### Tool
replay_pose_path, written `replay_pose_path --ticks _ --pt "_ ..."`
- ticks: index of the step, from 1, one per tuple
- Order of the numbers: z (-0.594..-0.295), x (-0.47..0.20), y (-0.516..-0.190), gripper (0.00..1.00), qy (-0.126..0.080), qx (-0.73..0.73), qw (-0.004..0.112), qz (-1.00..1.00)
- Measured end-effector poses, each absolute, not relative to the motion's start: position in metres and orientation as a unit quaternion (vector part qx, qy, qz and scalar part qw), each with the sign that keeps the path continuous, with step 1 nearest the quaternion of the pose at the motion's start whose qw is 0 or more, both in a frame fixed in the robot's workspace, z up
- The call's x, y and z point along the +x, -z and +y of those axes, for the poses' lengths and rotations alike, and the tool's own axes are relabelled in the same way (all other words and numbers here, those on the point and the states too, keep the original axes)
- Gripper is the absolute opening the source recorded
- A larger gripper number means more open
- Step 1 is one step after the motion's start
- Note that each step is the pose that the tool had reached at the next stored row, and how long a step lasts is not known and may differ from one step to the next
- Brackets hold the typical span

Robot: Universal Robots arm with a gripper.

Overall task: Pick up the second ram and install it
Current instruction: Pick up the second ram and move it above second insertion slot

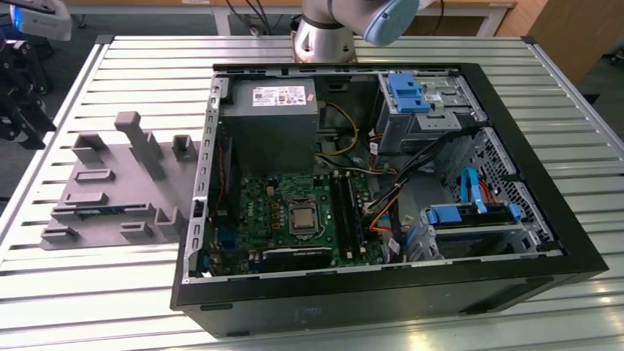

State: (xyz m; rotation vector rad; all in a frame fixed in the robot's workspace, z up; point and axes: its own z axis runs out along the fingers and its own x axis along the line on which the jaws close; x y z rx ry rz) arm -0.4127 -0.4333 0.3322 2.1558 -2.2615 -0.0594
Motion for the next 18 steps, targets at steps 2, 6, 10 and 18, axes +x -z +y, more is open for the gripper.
replay_pose_path --ticks 2,6,10,18 --pt "-0.434 -0.414 -0.329 0.38 0.019 0.690 0.008 -0.724" --pt "-0.435 -0.415 -0.321 0.51 0.018 0.690 0.008 -0.724" --pt "-0.436 -0.417 -0.314 0.51 0.018 0.690 0.007 -0.724" --pt "-0.437 -0.418 -0.308 0.51 0.017 0.690 0.006 -0.724"
